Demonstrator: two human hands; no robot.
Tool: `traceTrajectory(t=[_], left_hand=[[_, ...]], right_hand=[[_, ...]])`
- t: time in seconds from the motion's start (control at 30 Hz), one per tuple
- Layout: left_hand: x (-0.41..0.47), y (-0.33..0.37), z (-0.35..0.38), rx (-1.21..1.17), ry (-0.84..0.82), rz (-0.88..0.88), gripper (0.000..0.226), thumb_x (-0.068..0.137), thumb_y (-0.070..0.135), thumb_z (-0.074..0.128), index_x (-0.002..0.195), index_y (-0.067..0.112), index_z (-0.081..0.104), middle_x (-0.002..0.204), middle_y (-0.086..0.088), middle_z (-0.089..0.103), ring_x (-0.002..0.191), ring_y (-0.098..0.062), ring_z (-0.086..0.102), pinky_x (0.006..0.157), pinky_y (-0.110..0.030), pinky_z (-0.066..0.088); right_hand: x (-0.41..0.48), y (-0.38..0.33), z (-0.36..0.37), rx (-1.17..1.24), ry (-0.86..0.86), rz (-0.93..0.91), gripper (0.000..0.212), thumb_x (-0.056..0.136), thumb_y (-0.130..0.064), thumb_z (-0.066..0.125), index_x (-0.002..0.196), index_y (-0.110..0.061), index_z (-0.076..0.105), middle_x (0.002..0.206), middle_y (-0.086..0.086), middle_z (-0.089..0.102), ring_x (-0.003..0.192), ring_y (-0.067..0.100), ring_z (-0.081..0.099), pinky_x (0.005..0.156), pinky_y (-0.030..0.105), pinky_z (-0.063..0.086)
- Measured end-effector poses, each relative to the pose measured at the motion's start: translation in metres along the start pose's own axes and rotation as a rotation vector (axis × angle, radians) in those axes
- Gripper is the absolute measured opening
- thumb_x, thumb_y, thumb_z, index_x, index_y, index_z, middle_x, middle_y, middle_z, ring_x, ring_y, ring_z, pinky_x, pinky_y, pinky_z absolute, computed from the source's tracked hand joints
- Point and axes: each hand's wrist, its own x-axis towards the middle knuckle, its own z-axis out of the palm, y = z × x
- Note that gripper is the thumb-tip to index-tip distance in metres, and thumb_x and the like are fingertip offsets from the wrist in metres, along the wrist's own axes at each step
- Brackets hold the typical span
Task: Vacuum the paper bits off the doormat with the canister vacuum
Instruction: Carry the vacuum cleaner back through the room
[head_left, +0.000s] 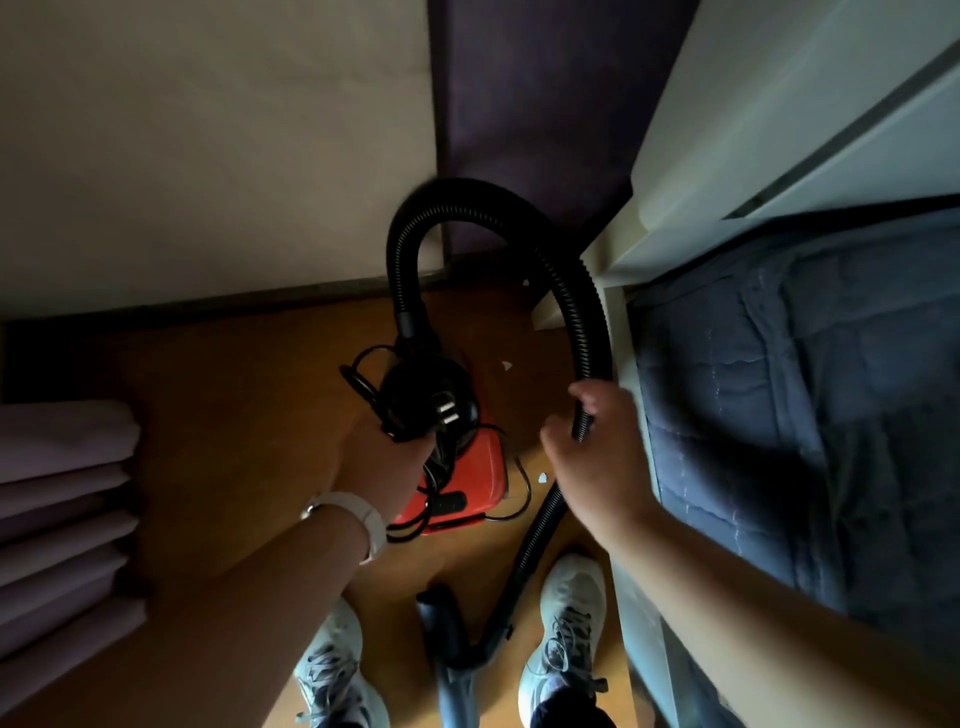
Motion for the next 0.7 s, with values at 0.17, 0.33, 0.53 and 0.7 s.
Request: traceTrajectory(t=[0.17,0.33,0.53,0.7], left_hand=[[-0.042,0.021,-0.016,-0.086,-0.070,0.039,0.014,0.086,0.014,0.072,0.074,0.013,0.065,0.049,0.009,0.059,0.041,0.000,0.050,0.038,-0.011,0.035],[-0.062,0.028,-0.026,-0.065,-0.138,0.087,0.029,0.086,0.007,0.069,0.062,0.016,0.056,0.039,0.011,0.052,0.036,0.002,0.045,0.038,-0.009,0.031],[-0.053,0.016,-0.022,0.021,-0.170,0.139,0.005,0.086,0.013,0.067,0.090,0.013,0.064,0.064,0.005,0.060,0.048,0.002,0.051,0.042,-0.008,0.035],[-0.026,0.003,0.002,0.196,-0.246,0.191,0.013,0.090,0.016,0.061,0.103,0.018,0.062,0.081,0.000,0.066,0.064,-0.010,0.058,0.052,-0.019,0.041]], right_hand=[[-0.045,-0.034,0.011,0.045,-0.413,0.016,0.023,0.094,-0.034,0.062,0.114,-0.022,0.063,0.103,-0.008,0.066,0.096,0.003,0.061,0.087,0.014,0.047],[-0.061,-0.056,0.020,0.170,-0.416,0.043,0.015,0.088,-0.045,0.062,0.093,-0.032,0.068,0.093,-0.009,0.070,0.092,0.005,0.065,0.088,0.036,0.054],[-0.059,-0.056,0.027,0.193,-0.421,0.095,0.010,0.093,-0.027,0.059,0.088,-0.029,0.067,0.089,-0.007,0.069,0.087,0.007,0.065,0.078,0.027,0.050],[-0.047,-0.039,0.038,0.219,-0.404,0.189,0.019,0.095,-0.024,0.055,0.103,-0.011,0.067,0.100,0.005,0.069,0.096,0.019,0.065,0.081,0.033,0.051]])
